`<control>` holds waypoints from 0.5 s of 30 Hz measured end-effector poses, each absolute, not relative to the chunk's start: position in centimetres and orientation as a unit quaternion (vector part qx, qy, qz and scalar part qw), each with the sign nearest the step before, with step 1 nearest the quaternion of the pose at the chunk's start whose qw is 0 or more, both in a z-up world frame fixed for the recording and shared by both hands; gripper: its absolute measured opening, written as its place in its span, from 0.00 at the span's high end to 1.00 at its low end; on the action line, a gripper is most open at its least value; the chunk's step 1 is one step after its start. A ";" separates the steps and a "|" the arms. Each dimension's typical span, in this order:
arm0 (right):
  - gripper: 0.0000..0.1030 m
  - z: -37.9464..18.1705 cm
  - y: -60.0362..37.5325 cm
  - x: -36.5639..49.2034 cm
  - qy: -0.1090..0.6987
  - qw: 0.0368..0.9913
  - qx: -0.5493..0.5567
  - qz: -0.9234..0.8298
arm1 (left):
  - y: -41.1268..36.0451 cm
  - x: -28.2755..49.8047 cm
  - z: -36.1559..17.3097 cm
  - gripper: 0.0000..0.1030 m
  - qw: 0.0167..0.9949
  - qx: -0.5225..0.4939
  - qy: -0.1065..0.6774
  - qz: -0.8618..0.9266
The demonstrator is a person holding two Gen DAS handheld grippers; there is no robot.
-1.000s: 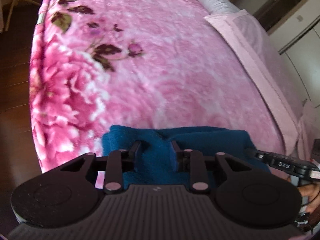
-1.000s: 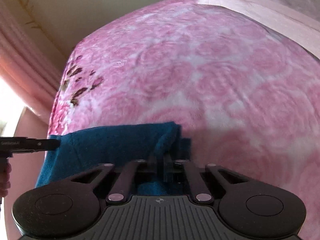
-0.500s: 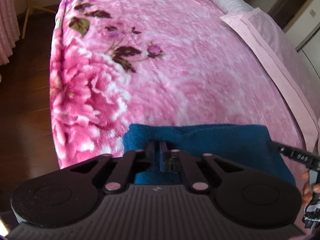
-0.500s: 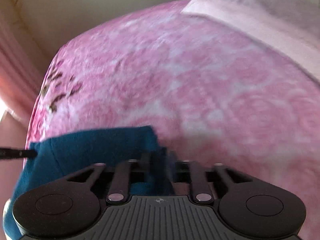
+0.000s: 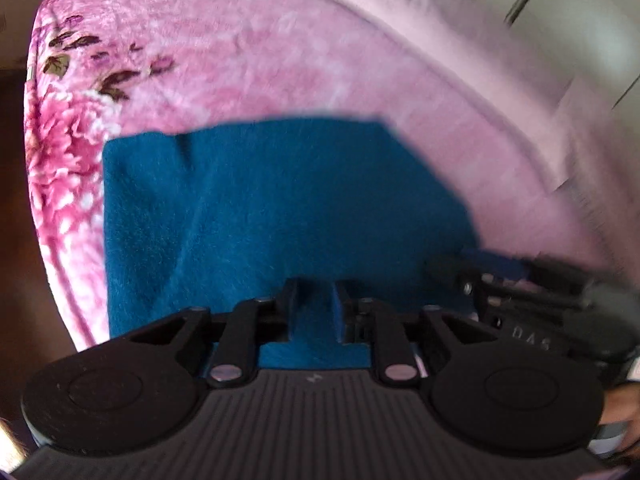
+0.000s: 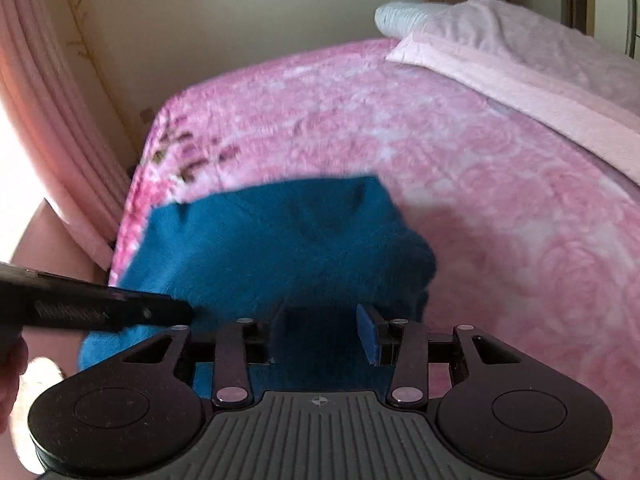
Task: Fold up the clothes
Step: 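Fold the held edge over the sweater and open both grippers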
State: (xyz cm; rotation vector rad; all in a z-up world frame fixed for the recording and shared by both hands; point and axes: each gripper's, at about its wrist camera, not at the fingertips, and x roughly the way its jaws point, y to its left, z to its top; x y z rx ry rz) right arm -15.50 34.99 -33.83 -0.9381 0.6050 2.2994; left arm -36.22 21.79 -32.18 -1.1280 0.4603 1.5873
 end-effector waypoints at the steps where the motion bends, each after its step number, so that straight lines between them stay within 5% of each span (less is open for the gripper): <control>1: 0.60 -34.7 35.3 -15.9 0.227 0.290 -0.353 0.860 | 22.1 -36.1 -32.5 0.82 0.535 -0.469 0.198 0.674; 15: 0.60 -31.7 34.3 -14.4 0.238 0.295 -0.346 0.858 | 17.8 -36.9 -29.8 0.85 0.480 -0.482 0.185 0.709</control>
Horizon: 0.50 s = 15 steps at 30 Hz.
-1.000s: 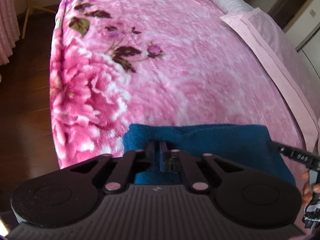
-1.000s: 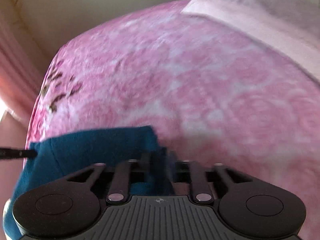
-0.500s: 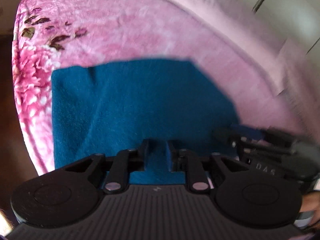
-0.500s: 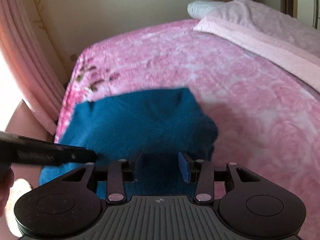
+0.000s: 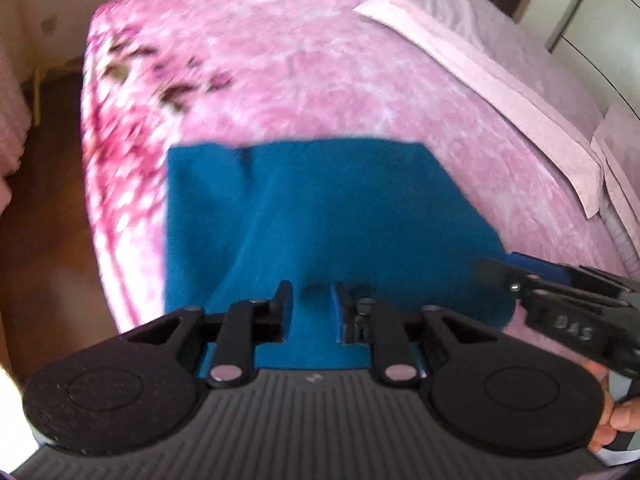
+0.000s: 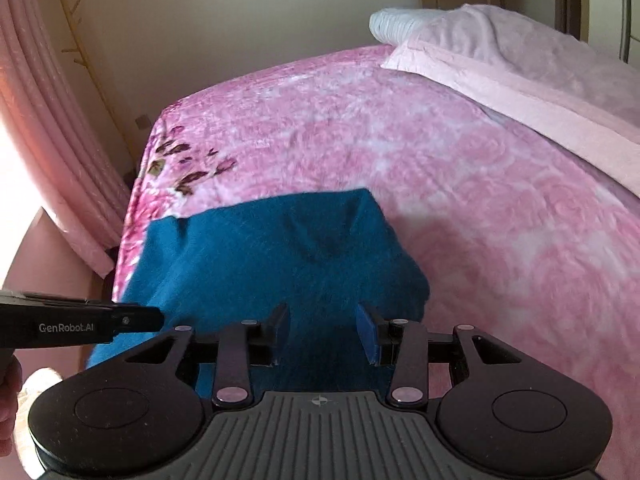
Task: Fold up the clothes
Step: 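Fold the held edge over the sweater and open both grippers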
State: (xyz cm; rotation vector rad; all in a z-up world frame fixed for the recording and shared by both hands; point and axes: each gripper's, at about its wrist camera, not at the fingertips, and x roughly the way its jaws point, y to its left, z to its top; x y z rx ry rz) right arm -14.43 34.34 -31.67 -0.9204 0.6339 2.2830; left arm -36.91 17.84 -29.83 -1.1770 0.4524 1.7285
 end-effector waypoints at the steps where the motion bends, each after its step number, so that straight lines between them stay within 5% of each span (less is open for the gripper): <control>1: 0.60 -31.9 33.9 -14.3 0.245 0.293 -0.351 0.855 | 17.8 -36.8 -30.6 0.85 0.472 -0.487 0.195 0.709; 5: 0.59 -35.2 33.0 -16.1 0.222 0.293 -0.401 0.839 | 18.7 -36.9 -33.2 0.86 0.436 -0.507 0.217 0.711; 11: 0.59 -33.4 34.1 -15.6 0.252 0.290 -0.408 0.828 | 19.2 -37.1 -30.0 0.84 0.393 -0.527 0.236 0.716; 15: 0.59 -31.0 34.0 -14.8 0.276 0.302 -0.395 0.823 | 18.4 -36.9 -27.6 0.68 0.364 -0.525 0.263 0.723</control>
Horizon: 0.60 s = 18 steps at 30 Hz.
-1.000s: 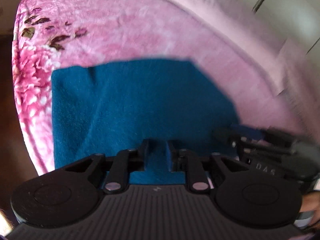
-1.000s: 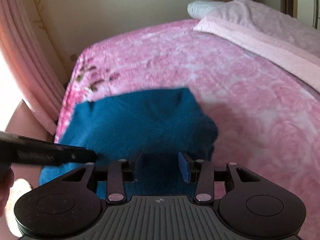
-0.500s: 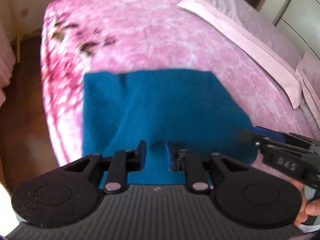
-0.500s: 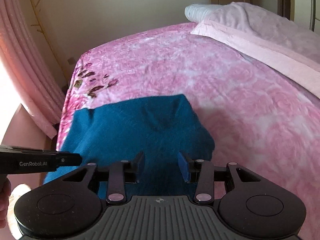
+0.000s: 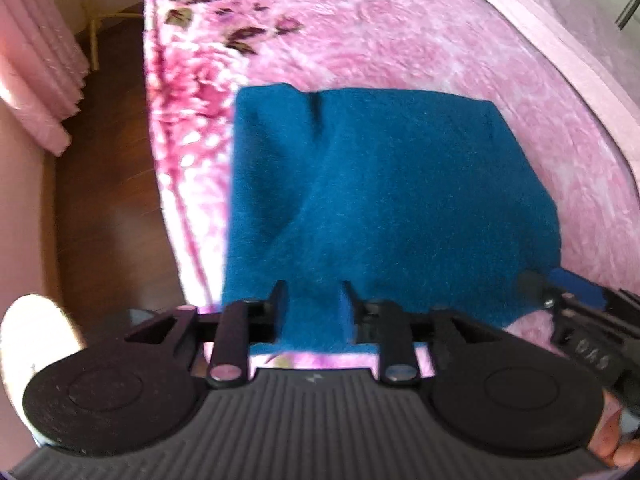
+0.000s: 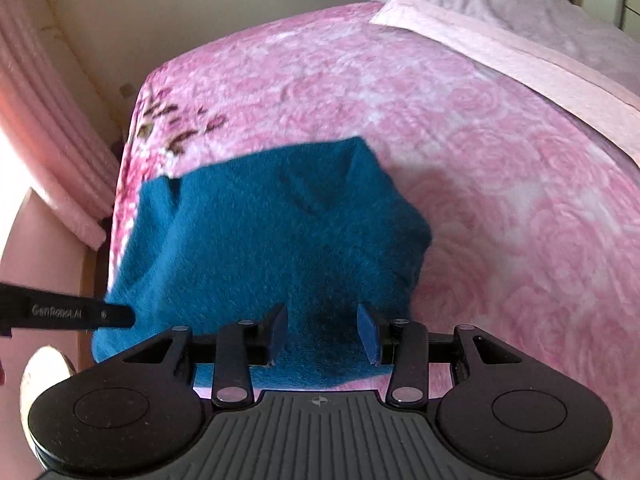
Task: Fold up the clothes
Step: 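Fold the held edge over the sweater and open both grippers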
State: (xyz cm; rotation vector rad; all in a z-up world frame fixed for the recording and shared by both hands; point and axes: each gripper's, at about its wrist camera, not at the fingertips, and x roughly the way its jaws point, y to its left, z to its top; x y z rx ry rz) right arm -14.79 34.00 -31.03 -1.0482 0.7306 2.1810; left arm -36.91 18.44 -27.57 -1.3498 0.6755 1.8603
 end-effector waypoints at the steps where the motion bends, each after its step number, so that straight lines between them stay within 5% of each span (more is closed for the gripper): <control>1: 0.59 -30.7 34.0 -14.6 0.288 0.302 -0.392 0.820 | 18.3 -36.8 -27.3 0.68 0.359 -0.524 0.271 0.723; 10: 0.57 -30.0 33.8 -14.2 0.311 0.295 -0.412 0.804 | 17.1 -37.0 -26.8 0.60 0.341 -0.524 0.294 0.723; 13: 0.39 -30.2 33.7 -14.3 0.312 0.294 -0.415 0.803 | 16.6 -37.1 -27.2 0.56 0.339 -0.527 0.297 0.721; 18: 0.36 -31.1 33.3 -14.3 0.317 0.290 -0.428 0.795 | 15.7 -37.3 -28.6 0.52 0.331 -0.537 0.303 0.714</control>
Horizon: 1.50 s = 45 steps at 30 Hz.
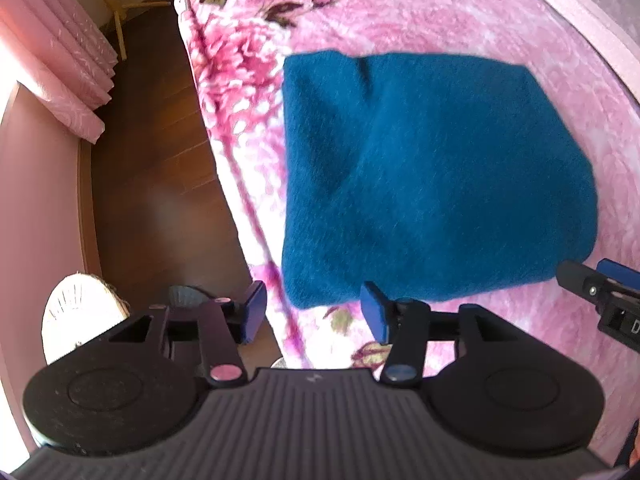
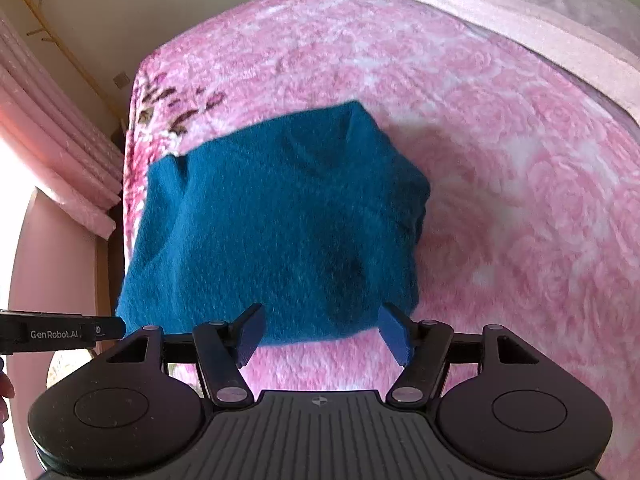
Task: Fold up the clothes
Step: 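Grasp the edge of the folded sweater bundle with both grippers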
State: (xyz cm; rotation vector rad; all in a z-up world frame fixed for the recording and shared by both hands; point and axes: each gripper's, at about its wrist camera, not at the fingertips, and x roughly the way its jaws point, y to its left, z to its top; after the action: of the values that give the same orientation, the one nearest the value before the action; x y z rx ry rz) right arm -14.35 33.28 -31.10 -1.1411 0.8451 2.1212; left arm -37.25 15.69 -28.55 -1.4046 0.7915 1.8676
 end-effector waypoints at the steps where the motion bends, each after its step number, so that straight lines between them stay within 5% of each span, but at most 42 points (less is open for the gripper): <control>1: 0.36 -31.3 33.2 -14.4 0.317 0.289 -0.431 0.794 | 15.5 -37.3 -28.9 0.52 0.329 -0.541 0.303 0.712; 5: 0.36 -32.3 33.1 -14.5 0.316 0.284 -0.443 0.789 | 15.1 -37.8 -29.8 0.52 0.336 -0.557 0.289 0.703; 12: 0.33 -31.4 37.2 -11.6 0.354 0.276 -0.393 0.803 | 12.2 -45.2 -30.2 0.49 0.404 -0.586 0.078 0.698; 14: 0.15 -31.5 39.9 -10.2 0.387 0.282 -0.352 0.804 | 11.9 -48.1 -31.5 0.49 0.418 -0.601 0.010 0.681; 16: 0.11 -32.3 42.3 -9.6 0.417 0.276 -0.325 0.803 | 12.3 -50.1 -33.3 0.48 0.425 -0.620 -0.032 0.659; 28: 0.11 -42.4 50.0 -12.2 0.575 0.200 -0.266 0.747 | 14.2 -53.5 -40.9 0.45 0.420 -0.672 -0.153 0.590; 37: 0.08 -44.1 51.0 -13.7 0.581 0.153 -0.272 0.752 | 17.2 -53.4 -43.3 0.73 0.467 -0.682 -0.160 0.540; 39: 0.20 -44.1 50.9 -14.0 0.576 0.143 -0.276 0.756 | 17.5 -53.8 -43.5 0.75 0.480 -0.680 -0.159 0.531; 40: 0.46 -44.2 50.8 -14.1 0.577 0.138 -0.276 0.757 | 17.7 -54.1 -43.4 0.76 0.486 -0.681 -0.155 0.525; 45: 0.60 -44.5 49.4 -13.0 0.635 0.162 -0.220 0.722 | 19.6 -56.6 -42.0 0.78 0.522 -0.688 -0.132 0.487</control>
State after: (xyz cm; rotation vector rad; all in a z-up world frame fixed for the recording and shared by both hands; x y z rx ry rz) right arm -13.00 49.35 -44.52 -0.6275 1.8136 2.0617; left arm -56.56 19.59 -41.96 -1.6485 -0.3171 1.1664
